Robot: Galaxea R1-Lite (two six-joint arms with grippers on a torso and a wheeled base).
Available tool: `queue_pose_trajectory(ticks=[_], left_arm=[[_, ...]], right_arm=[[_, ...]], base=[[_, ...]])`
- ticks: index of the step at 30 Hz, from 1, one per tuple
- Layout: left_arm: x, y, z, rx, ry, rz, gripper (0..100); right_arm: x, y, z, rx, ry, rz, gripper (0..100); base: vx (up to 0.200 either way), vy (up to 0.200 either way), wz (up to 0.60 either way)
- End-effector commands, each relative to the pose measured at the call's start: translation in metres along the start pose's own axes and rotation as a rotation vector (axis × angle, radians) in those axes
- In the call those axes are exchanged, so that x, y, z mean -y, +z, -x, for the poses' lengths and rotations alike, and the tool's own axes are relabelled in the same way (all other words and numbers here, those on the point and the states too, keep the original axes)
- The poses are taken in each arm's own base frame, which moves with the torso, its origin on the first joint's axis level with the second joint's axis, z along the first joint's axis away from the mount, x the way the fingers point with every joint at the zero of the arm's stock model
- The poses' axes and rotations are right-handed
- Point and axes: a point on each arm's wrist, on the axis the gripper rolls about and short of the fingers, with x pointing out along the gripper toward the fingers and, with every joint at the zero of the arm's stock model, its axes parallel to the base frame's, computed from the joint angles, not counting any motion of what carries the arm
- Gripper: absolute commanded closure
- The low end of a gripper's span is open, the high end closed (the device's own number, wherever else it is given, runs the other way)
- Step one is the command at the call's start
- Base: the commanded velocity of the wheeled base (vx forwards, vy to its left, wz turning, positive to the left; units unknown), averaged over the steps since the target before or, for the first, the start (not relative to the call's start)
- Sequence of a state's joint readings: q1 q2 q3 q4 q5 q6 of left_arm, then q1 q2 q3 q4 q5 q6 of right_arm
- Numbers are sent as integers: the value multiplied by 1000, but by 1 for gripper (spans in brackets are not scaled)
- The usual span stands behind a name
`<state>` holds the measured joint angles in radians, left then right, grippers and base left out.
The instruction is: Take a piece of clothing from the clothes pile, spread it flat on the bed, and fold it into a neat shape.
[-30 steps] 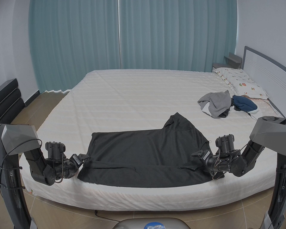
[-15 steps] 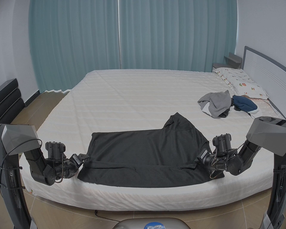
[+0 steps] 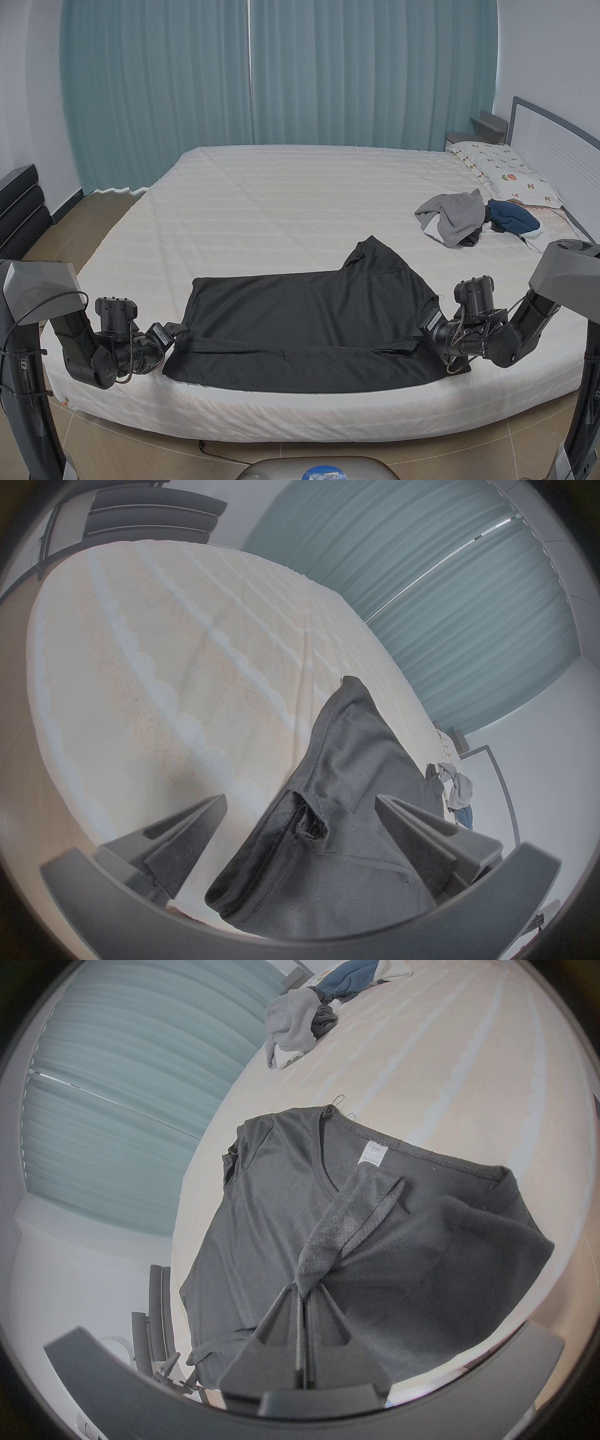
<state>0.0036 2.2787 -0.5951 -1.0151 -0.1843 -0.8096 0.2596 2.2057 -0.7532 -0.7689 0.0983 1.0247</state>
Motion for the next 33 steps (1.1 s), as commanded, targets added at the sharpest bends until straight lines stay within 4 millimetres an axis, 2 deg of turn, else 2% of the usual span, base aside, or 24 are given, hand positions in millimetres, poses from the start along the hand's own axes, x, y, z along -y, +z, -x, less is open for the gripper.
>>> queue_pose_trajectory(ticks=[1, 3, 4, 6, 11, 17, 25, 28, 33], left_arm=[[0, 0, 0, 0, 0, 0, 0], [0, 0, 0, 0, 0, 0, 0], [0, 0, 0, 0, 0, 0, 0], [0, 0, 0, 0, 0, -1, 0], [0, 0, 0, 0, 0, 0, 0], [0, -1, 0, -1, 1, -1, 0], [0, 0, 0, -1, 3, 1, 0], [0, 0, 0, -1, 1, 0, 0], [0, 0, 0, 0, 2, 1, 0]], right_arm=[[-3, 1, 8, 8, 11, 2, 100], [-2, 0, 10, 2, 9, 5, 100], [1, -5, 10, -9, -4, 8, 0], [1, -12, 10, -29, -9, 25, 0], [3, -13, 6, -34, -17, 28, 0], [4, 11, 15, 33, -2, -4, 0], [28, 50, 22, 127, -37, -3, 0], [30, 61, 20, 154, -31, -15, 0], [31, 65, 7, 152, -28, -14, 0]], base=[[0, 0, 0], [0, 0, 0], [0, 0, 0], [0, 0, 0], [0, 0, 0], [0, 0, 0], [0, 0, 0], [0, 0, 0], [0, 0, 0]])
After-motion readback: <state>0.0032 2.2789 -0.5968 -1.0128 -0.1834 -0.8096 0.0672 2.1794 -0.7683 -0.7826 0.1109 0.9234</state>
